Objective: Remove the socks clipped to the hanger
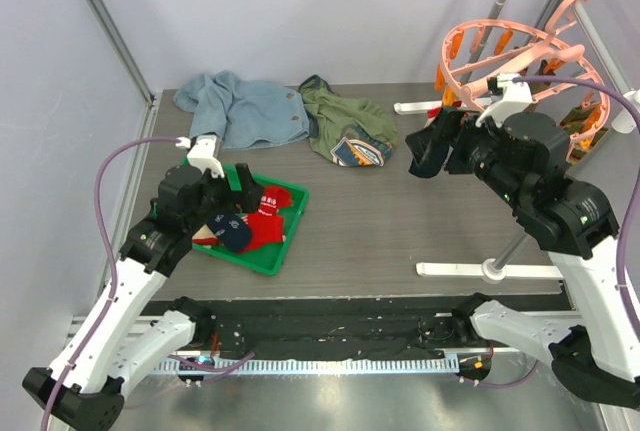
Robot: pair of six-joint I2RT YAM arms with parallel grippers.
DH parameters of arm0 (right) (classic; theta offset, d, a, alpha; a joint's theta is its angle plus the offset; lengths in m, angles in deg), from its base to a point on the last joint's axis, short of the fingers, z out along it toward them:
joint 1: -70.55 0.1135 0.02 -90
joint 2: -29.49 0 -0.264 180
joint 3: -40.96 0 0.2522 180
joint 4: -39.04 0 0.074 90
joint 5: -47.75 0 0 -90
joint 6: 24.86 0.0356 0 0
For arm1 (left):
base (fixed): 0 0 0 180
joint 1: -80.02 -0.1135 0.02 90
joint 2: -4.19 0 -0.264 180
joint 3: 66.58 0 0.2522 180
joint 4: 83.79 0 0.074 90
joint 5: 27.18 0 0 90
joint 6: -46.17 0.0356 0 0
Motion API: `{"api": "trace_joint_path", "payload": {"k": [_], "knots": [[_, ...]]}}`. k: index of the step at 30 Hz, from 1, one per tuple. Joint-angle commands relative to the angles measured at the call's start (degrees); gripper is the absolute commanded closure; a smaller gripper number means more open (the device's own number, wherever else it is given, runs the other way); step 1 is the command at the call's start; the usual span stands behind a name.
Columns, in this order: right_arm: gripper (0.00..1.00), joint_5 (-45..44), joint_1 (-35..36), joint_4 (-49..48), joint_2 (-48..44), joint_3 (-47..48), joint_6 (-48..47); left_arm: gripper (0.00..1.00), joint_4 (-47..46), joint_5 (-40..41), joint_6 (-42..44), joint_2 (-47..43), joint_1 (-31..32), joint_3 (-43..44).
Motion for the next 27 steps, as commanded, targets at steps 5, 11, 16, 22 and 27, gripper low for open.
{"api": "trace_joint_path", "payload": {"k": [5, 11, 16, 22, 27], "knots": [[0.11, -3.00, 0.16, -10.90, 4.23, 2.67, 3.93, 0.00, -4.27, -12.08, 3.63, -3.98, -0.25, -3.29], [0.27, -13.11, 0.16, -14.68, 10.38, 3.46, 4.64, 0.00, -6.55, -15.15, 2.75, -5.40, -0.17, -4.53], [0.36, -21.19, 0.16, -15.47, 15.93, 4.87, 2.53, 0.00, -6.29, -15.07, 2.66, -5.75, -0.17, -4.79], [0.40, -31.83, 1.03, -13.11, 21.11, 7.06, 1.38, 0.00, -6.46, -14.89, 2.57, -6.01, -0.17, -4.88], [0.40, -37.55, 2.53, -10.02, 21.56, 6.54, 2.00, 0.00, -6.46, -15.07, 2.40, -6.19, -0.25, -5.05]]}}
